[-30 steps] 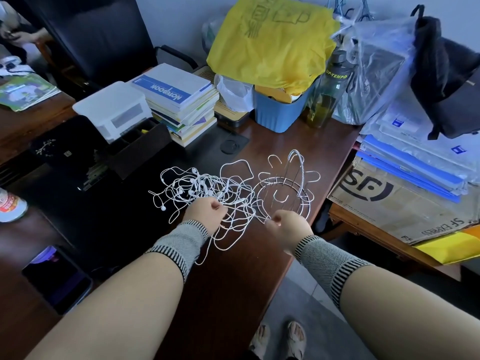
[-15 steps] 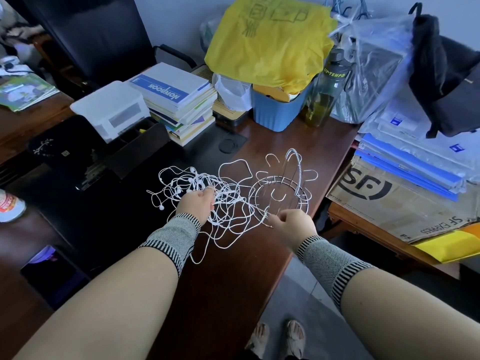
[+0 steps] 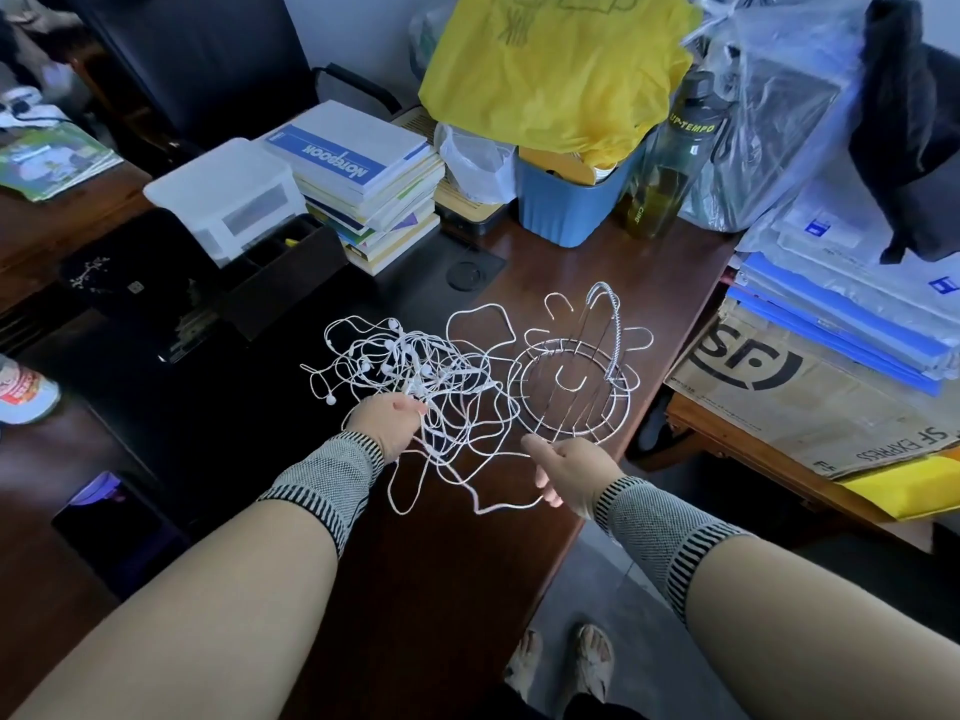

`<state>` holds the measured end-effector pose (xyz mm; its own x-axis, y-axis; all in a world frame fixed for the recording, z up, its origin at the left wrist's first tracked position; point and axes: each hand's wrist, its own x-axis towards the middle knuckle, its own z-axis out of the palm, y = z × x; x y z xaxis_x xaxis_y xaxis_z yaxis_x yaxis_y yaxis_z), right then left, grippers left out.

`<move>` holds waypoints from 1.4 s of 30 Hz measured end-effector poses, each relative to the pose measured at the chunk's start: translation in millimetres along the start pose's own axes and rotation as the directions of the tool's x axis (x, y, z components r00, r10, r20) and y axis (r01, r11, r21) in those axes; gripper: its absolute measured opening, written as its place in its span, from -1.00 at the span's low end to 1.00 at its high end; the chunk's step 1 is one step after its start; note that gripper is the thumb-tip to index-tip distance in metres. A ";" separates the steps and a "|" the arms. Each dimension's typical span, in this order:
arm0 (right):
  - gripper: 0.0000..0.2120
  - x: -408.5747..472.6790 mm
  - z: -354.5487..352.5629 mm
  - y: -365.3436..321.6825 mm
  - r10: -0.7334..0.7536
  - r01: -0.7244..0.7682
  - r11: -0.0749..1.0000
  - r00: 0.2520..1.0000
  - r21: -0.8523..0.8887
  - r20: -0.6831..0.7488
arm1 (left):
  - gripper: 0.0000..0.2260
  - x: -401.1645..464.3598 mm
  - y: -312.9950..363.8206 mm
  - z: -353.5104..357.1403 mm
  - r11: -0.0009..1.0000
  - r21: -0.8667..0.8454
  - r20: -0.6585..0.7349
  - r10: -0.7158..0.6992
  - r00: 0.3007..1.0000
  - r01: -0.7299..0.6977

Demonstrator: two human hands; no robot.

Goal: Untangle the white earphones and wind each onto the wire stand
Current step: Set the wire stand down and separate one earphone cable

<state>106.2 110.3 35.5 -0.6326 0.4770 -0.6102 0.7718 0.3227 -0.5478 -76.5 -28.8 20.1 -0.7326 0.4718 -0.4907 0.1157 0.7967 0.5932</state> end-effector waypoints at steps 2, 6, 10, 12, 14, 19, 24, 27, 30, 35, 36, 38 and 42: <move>-0.49 4.3 4.9 -6.6 -0.021 0.021 1.000 1.000 -0.007 -0.011 | -0.81 0.8 -11.4 -4.6 0.997 0.020 -0.153 -0.070 0.986 0.074; -0.61 14.0 14.9 -14.6 -0.073 0.071 0.991 0.997 -0.113 -0.013 | -0.79 5.4 -34.4 -14.5 0.959 0.161 -0.282 -0.183 0.942 0.234; -0.73 19.7 23.4 -21.2 -0.099 0.097 0.978 0.995 -0.187 -0.002 | -0.76 10.8 -53.6 -11.9 0.912 0.242 -0.155 -0.302 0.941 0.332; -0.78 22.6 27.4 -24.3 -0.105 0.105 0.972 0.994 -0.210 0.009 | -0.66 12.8 -58.7 -7.1 0.905 0.259 -0.068 -0.331 0.941 0.337; -0.79 25.4 31.2 -27.0 -0.100 0.101 0.970 0.995 -0.222 0.019 | -0.63 18.1 -63.6 -2.6 0.908 0.258 -0.054 -0.326 0.944 0.329; -0.81 29.9 36.3 -32.9 -0.088 0.093 0.971 0.996 -0.218 0.033 | -0.81 17.4 -60.4 -7.3 0.920 0.234 -0.276 -0.248 0.929 0.315; -0.83 34.6 39.0 -40.2 -0.116 0.113 0.964 0.993 -0.240 0.002 | -0.77 27.2 -69.9 -14.5 0.971 0.039 -0.393 -0.201 0.898 0.234; -0.82 38.8 41.0 -45.1 -0.125 0.120 0.961 0.992 -0.250 -0.006 | -0.75 39.2 -73.2 -18.7 0.983 -0.010 -0.463 -0.169 0.870 0.185; -0.80 41.9 43.3 -49.8 -0.146 0.134 0.959 0.989 -0.250 -0.029 | -0.77 49.8 -73.5 -22.4 0.984 -0.034 -0.514 -0.168 0.841 0.176; -0.80 47.8 44.8 -57.6 -0.173 0.155 0.956 0.984 -0.249 -0.051 | -0.75 64.1 -76.7 -27.7 0.977 -0.040 -0.493 -0.202 0.846 0.210; -0.80 49.2 45.0 -58.7 -0.175 0.157 0.956 0.983 -0.249 -0.053 | -0.74 67.1 -77.6 -29.5 0.974 -0.047 -0.488 -0.214 0.846 0.220; -0.80 51.8 46.0 -60.7 -0.177 0.158 0.953 0.983 -0.257 -0.052 | -0.71 72.8 -79.4 -32.6 0.971 -0.038 -0.466 -0.228 0.855 0.238; -0.80 56.4 49.7 -61.8 -0.170 0.154 0.954 0.985 -0.256 -0.041 | -0.67 81.4 -81.9 -32.9 0.967 0.037 -0.396 -0.216 0.892 0.251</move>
<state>19.7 76.7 6.5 -0.7513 0.4481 -0.4845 0.6556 0.5908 -0.4703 -167.6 -68.1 -47.5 -0.9444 0.0993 -0.3134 -0.0468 0.9030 0.4271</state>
